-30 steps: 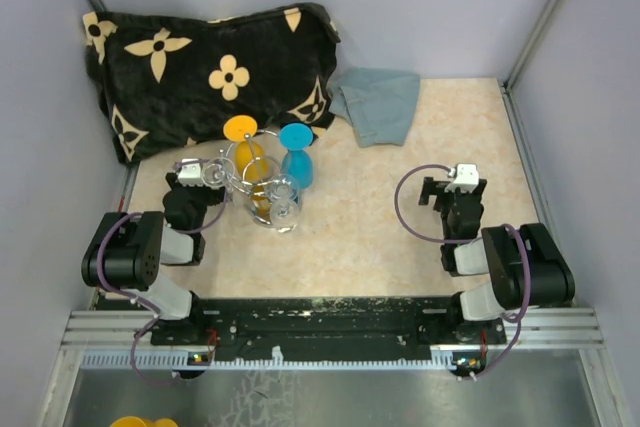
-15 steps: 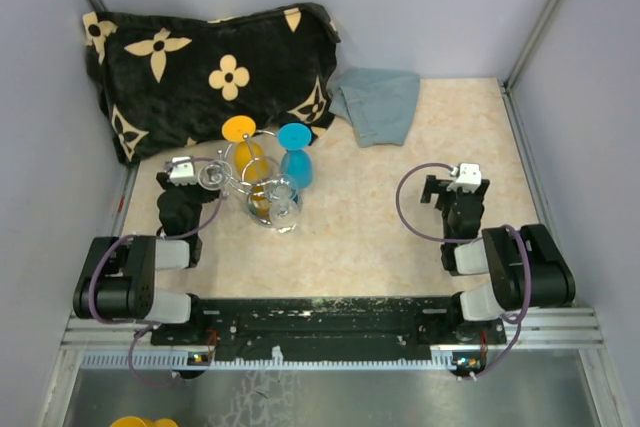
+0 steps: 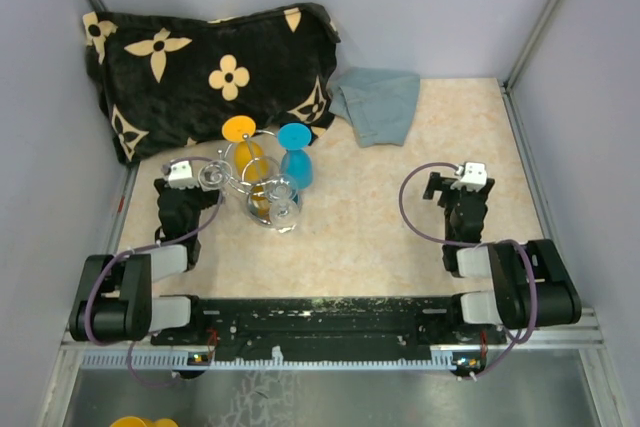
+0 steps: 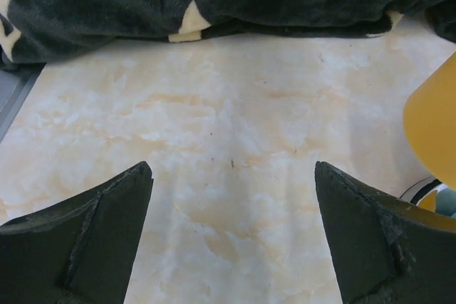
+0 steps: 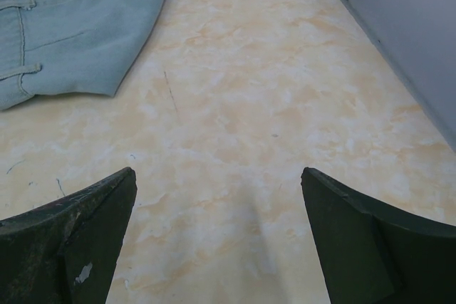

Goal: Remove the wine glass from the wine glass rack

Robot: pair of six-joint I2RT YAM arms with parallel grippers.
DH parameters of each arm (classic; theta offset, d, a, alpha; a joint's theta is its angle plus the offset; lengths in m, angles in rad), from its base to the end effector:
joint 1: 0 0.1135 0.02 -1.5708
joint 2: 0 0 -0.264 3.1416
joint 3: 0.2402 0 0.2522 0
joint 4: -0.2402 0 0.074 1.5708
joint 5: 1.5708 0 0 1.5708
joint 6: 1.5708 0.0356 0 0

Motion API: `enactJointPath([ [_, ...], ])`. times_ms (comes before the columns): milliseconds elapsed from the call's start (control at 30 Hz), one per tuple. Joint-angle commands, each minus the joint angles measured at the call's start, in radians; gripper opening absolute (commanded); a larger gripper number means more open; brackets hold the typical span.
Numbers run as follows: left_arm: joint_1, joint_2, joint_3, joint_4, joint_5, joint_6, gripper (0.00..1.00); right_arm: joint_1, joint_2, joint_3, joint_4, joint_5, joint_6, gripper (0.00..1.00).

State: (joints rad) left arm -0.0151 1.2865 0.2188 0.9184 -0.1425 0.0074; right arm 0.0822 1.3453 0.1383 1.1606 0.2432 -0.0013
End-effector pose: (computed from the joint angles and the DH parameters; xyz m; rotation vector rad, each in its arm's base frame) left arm 0.2247 0.0017 0.1650 -0.0861 1.7178 0.1168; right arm 0.2126 0.0089 0.1582 0.1202 1.6130 -0.1342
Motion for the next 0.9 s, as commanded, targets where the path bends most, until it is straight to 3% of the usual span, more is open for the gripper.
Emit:
enactJointPath([
  [0,0.02,-0.01,0.007,-0.054,-0.042,-0.018,1.0,-0.008,-0.047,0.004,0.001,0.012,0.013,0.98],
  [567,0.152,-0.041,0.122,-0.214,-0.051,-0.07,1.0,-0.007,-0.208,0.05,-0.185,0.024,0.023,0.98],
  [767,0.244,-0.105,0.126,-0.29,-0.008,-0.11,1.0,-0.008,-0.304,0.115,-0.349,0.072,0.039,0.98],
  [867,0.294,-0.16,0.16,-0.403,0.037,-0.124,1.0,-0.008,-0.35,0.168,-0.474,0.079,0.085,0.98],
])
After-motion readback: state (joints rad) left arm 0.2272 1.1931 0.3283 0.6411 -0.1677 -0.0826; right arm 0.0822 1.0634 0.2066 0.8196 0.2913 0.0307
